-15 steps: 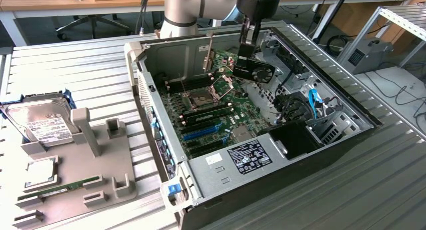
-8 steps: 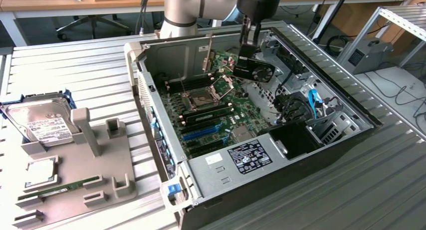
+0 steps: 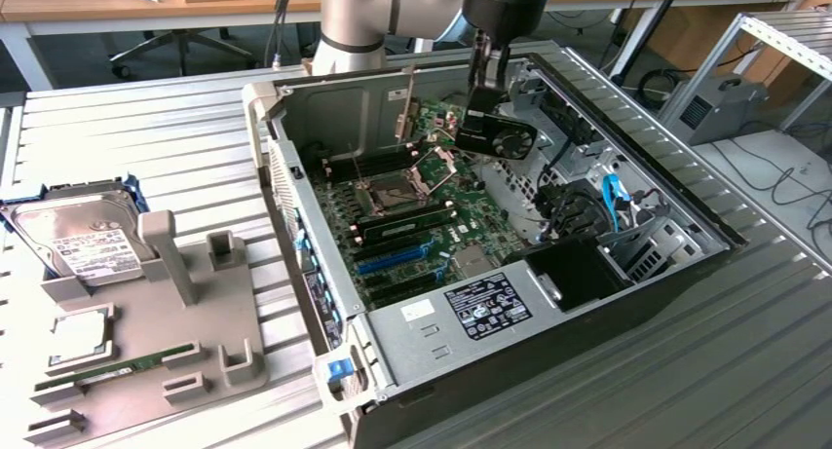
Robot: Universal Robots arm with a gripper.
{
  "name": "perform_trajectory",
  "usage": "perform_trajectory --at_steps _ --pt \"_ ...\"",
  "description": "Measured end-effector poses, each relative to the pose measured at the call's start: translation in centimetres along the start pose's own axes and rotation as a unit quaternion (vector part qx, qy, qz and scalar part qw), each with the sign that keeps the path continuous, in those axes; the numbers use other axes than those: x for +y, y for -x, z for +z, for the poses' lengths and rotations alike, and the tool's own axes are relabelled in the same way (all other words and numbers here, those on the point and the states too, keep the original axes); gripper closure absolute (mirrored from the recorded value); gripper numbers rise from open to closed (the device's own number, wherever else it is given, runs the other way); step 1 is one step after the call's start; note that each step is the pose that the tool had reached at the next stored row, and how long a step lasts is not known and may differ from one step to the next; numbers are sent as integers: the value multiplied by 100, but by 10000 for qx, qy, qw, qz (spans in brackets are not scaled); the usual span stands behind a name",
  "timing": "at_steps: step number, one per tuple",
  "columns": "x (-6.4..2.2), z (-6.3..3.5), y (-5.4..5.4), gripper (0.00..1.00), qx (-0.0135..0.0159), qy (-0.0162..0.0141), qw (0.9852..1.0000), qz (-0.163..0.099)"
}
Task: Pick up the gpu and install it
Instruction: 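Insert the gpu into the slot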
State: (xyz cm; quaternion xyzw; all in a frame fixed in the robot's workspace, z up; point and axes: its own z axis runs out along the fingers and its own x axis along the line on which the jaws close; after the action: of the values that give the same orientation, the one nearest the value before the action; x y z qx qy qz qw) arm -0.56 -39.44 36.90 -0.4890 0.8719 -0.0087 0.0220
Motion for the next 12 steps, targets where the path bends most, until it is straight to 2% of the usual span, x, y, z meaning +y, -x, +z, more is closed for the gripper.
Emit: perform_trajectory --at_steps 12 --pt "0 0 0 74 -10 7 9997 -257"
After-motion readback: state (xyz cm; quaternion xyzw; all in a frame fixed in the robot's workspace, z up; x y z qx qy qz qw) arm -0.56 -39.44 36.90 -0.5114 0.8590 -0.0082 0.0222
